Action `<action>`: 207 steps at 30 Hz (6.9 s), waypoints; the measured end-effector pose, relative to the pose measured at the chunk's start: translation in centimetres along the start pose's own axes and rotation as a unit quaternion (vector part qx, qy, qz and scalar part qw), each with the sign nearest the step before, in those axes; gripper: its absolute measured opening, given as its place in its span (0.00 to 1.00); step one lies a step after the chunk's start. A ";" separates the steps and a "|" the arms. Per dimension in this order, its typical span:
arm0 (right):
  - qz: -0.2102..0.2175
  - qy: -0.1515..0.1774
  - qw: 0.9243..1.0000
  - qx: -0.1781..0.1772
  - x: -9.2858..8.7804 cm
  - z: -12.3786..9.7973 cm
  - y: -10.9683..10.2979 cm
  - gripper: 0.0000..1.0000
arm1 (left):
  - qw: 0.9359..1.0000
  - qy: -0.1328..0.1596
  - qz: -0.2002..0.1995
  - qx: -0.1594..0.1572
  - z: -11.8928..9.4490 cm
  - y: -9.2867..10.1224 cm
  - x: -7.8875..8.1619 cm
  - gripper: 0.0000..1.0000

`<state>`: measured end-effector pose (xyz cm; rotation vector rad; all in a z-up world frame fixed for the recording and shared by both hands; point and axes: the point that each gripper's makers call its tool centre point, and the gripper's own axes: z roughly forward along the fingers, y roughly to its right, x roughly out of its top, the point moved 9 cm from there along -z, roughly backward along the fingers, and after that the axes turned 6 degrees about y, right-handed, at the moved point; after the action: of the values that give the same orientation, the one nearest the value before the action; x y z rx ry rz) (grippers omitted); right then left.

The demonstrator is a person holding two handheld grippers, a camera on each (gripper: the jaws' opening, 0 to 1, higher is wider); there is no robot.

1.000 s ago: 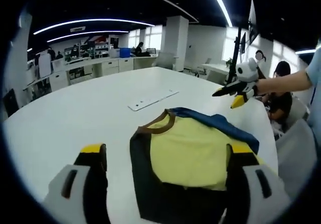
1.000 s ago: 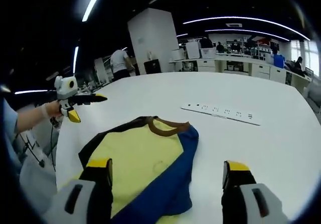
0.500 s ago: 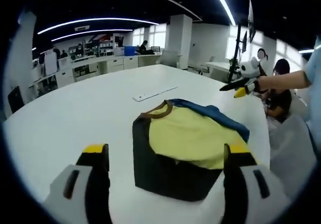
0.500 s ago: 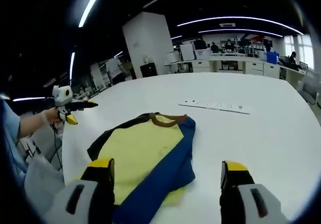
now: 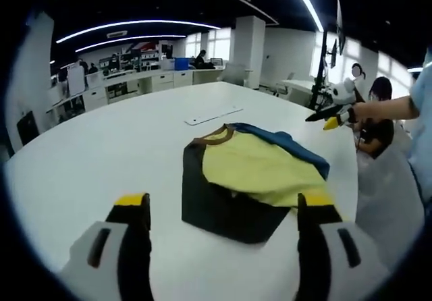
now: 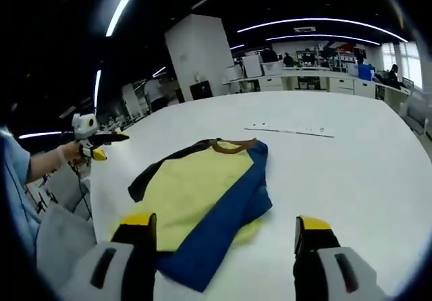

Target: Fold the garment on the visible template until the final outline fits inside the template.

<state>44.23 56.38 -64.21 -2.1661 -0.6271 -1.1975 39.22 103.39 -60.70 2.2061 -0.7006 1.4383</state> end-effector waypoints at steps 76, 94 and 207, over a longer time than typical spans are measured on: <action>0.030 -0.062 0.993 0.092 -0.8 8.8 -3.0 0.00 | 0.998 0.017 -0.054 -0.016 -0.4 2.6 -1.9 0.77; -0.004 -0.014 0.997 0.082 -0.9 6.1 -3.7 0.56 | 0.998 0.015 -0.054 -0.026 0.1 3.0 -1.8 0.77; 0.074 -0.060 0.984 -0.153 -3.4 -12.6 9.7 0.00 | 0.995 -0.005 -0.098 -0.009 1.2 4.7 -5.6 0.81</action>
<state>41.33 40.41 -64.29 -2.5072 -0.3392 -1.1499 35.34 100.02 -66.03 2.2019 -0.4821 1.3187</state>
